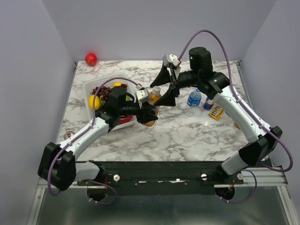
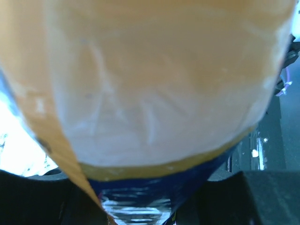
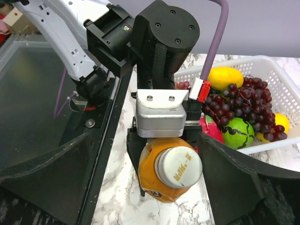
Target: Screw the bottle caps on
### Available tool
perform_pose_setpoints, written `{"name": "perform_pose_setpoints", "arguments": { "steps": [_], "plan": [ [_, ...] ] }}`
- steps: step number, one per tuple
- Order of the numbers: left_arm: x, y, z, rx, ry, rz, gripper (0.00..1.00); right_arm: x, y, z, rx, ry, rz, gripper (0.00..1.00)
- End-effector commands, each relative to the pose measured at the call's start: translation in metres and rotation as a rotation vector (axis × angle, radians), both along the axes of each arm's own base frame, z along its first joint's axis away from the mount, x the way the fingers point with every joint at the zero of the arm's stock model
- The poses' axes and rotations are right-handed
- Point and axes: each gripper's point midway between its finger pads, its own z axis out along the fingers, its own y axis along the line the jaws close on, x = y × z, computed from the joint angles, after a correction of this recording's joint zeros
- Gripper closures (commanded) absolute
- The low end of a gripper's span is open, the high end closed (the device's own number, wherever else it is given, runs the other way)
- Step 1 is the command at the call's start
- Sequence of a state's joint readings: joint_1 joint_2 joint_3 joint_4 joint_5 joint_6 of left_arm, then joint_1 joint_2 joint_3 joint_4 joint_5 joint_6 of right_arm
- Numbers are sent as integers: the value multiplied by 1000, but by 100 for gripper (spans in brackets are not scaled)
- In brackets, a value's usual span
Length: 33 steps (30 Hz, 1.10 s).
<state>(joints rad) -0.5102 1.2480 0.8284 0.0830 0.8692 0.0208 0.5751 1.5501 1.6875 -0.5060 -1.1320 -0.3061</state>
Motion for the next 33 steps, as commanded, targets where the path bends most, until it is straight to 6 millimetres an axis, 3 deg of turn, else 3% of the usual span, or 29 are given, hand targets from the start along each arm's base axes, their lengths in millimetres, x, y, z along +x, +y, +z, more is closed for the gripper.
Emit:
{"name": "perform_pose_setpoints", "arguments": {
  "steps": [1, 9, 14, 24, 26, 27, 28, 29, 30, 33],
  "plan": [
    [3, -4, 13, -55, 37, -7, 100, -13, -3, 11, 31, -32, 33, 0],
    [18, 1, 24, -94, 51, 53, 100, -9, -12, -3, -25, -59, -52, 0],
    [31, 14, 25, -100, 56, 106, 100, -8, -25, -17, -78, -87, -124, 0],
    [26, 15, 21, -90, 55, 80, 100, 8, -45, -41, -186, -90, -309, 0],
    [21, 15, 22, -50, 13, 38, 100, 16, -55, -37, -223, -97, -353, 0],
    [12, 19, 5, 31, -16, -11, 100, 21, -60, -33, -232, -135, -357, 1],
    [8, 21, 2, 61, -37, -33, 100, 29, -69, -15, -213, -173, -380, 2],
    [6, 22, 3, 84, -63, -56, 100, 29, -75, -15, -229, -169, -373, 3],
    [-1, 28, -10, 145, -102, -95, 100, 31, -78, -6, -221, -237, -356, 4],
    [-9, 35, -20, 225, -140, -138, 100, 17, -78, 11, -198, -407, -219, 14]
  ]
}}
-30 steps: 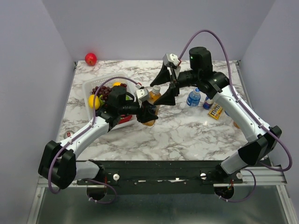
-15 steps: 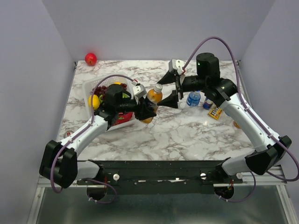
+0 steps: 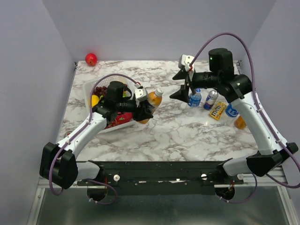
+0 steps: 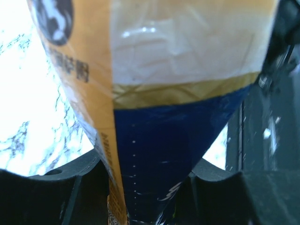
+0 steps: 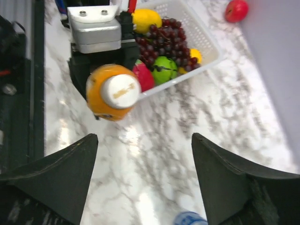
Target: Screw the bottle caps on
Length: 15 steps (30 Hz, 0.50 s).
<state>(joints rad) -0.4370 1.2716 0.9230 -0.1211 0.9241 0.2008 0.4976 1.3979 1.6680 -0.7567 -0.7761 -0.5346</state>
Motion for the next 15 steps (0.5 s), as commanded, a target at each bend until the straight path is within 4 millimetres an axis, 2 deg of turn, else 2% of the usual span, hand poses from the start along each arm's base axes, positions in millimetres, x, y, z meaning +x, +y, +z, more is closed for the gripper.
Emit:
{"name": "perform_pose_setpoints", "arguments": {
  "steps": [1, 4, 5, 8, 13, 15],
  "plan": [
    [-21, 16, -21, 176, -142, -139, 100, -22, -9, 22, -59, -219, 188, 18],
    [-20, 17, -21, 208, -170, -148, 100, -38, -2, 14, -121, -288, 316, 25],
    [-18, 15, -18, 213, -196, -159, 100, -48, -3, 4, -155, -266, 356, 26],
    [-18, 13, -15, 230, -219, -170, 100, -60, 2, -10, -212, -300, 453, 28],
    [-21, 13, -14, 241, -235, -186, 100, -74, 5, -37, -300, -353, 547, 28],
    [-22, 13, -17, 254, -249, -200, 100, -73, 7, -36, -295, -376, 544, 29]
  ]
}}
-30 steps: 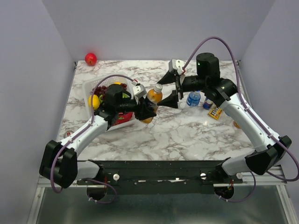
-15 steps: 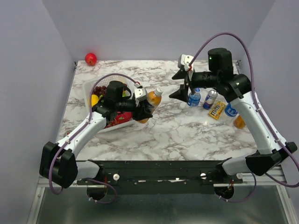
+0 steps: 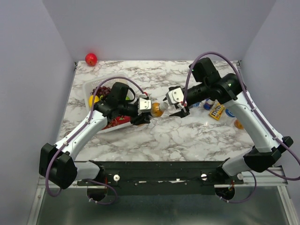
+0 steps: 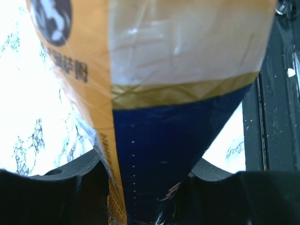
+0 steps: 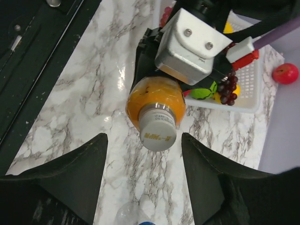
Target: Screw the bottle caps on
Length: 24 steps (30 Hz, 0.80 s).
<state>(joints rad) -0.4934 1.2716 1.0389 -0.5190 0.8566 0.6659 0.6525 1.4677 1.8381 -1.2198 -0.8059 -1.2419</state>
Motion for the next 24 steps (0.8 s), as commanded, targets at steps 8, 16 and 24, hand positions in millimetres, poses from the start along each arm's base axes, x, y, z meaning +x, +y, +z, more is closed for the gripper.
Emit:
{"name": "perform_pose_setpoints", "arguments": {
  "steps": [8, 16, 24],
  "plan": [
    [-2, 1, -3, 54, -54, -43, 100, -13, -2, -17, -63, -36, 65, 40],
    [-1, -3, -2, 48, -51, -42, 100, -15, 5, -19, -54, -32, 72, 48],
    [10, -1, 1, 68, -84, 28, 100, -3, 20, -13, -21, 83, -62, 71]
  ]
}}
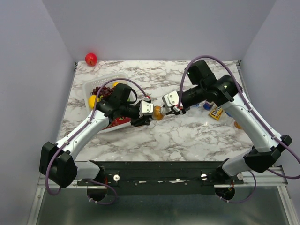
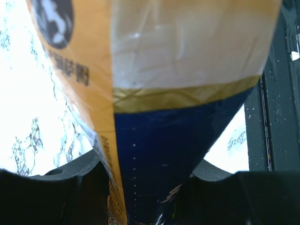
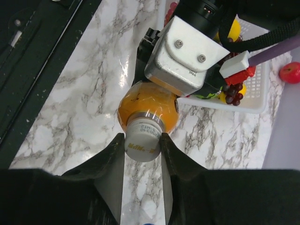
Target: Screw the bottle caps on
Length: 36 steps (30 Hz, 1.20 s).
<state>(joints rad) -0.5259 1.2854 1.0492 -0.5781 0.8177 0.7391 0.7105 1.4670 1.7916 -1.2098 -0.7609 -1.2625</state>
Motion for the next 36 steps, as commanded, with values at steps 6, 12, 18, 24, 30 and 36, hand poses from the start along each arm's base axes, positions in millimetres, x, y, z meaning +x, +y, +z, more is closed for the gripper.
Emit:
{"name": "perform_pose_setpoints", "arguments": {
  "steps": [6, 12, 18, 24, 30, 36],
  "plan": [
    [51, 8, 34, -32, -311, 320, 100, 56, 25, 10, 45, 350, -526, 83],
    [67, 18, 50, 3, -559, 459, 100, 70, 25, -16, 25, 1067, -801, 83],
    [58, 19, 33, 56, -490, 418, 100, 72, 23, 11, 98, 986, -656, 54],
    [17, 16, 8, 38, -243, 289, 100, 77, -9, 78, 289, 437, -423, 32],
    [-21, -6, 24, -101, -76, 118, 100, 20, -20, 51, 324, 191, -176, 19],
    [-18, -11, 30, -113, -98, 89, 100, 7, -10, 36, 291, 193, -121, 21]
  ]
}}
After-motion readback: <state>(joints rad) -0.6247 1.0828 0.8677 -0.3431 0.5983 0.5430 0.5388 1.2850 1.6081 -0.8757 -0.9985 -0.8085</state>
